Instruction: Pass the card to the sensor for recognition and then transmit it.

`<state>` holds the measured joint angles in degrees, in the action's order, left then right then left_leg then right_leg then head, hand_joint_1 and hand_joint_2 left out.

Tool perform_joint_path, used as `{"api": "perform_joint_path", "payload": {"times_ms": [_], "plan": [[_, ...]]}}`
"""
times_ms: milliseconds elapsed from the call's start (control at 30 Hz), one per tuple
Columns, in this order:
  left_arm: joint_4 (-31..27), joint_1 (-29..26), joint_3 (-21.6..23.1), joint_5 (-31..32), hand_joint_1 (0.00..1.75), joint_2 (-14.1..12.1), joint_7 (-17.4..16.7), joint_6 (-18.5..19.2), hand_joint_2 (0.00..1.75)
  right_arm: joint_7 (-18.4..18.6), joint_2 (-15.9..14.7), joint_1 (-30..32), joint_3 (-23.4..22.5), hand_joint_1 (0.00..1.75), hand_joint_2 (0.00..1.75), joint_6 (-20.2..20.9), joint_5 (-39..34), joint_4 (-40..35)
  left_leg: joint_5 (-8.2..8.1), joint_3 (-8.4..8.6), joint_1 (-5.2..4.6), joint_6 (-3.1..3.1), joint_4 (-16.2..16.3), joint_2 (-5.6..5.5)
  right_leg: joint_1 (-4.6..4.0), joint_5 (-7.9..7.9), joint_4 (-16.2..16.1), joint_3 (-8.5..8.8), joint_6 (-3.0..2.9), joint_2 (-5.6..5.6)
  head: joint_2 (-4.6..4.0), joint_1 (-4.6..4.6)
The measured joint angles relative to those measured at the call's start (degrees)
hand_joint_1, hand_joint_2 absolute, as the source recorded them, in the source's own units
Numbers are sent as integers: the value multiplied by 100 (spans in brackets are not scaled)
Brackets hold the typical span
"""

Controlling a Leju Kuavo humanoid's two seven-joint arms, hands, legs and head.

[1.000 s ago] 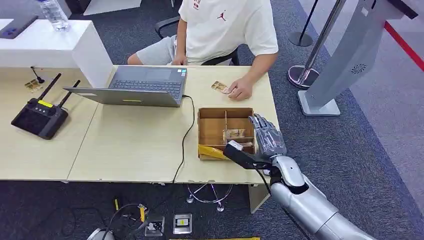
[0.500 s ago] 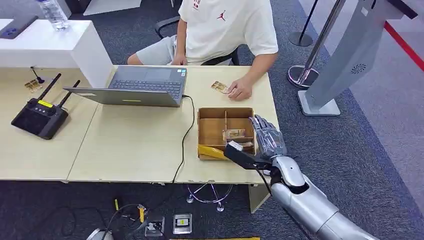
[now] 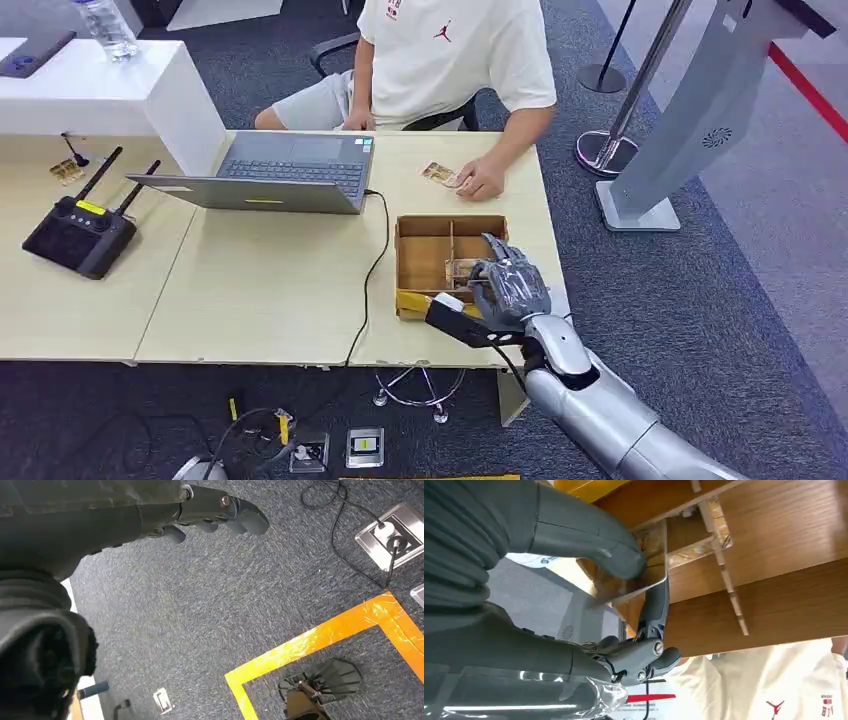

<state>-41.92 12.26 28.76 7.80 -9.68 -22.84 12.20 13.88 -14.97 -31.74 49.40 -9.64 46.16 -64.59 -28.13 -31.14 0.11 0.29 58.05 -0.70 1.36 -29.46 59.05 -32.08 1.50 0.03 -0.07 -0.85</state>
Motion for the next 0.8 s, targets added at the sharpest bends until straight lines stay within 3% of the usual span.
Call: {"api": "perform_joint_path", "payload": {"times_ms": [400,800], "plan": [[-83,-45,-4,142,0,0,0,0,0,-7,105,-153,109,175,175,284,-254,186,0,2,0,0,0,0,0,0,-1,1,0,-1,0,0],[-146,-77,-7,247,0,0,-7,0,0,-9,107,-167,157,175,175,306,-365,234,0,2,0,0,0,-1,0,0,0,1,0,-1,0,0]]}}
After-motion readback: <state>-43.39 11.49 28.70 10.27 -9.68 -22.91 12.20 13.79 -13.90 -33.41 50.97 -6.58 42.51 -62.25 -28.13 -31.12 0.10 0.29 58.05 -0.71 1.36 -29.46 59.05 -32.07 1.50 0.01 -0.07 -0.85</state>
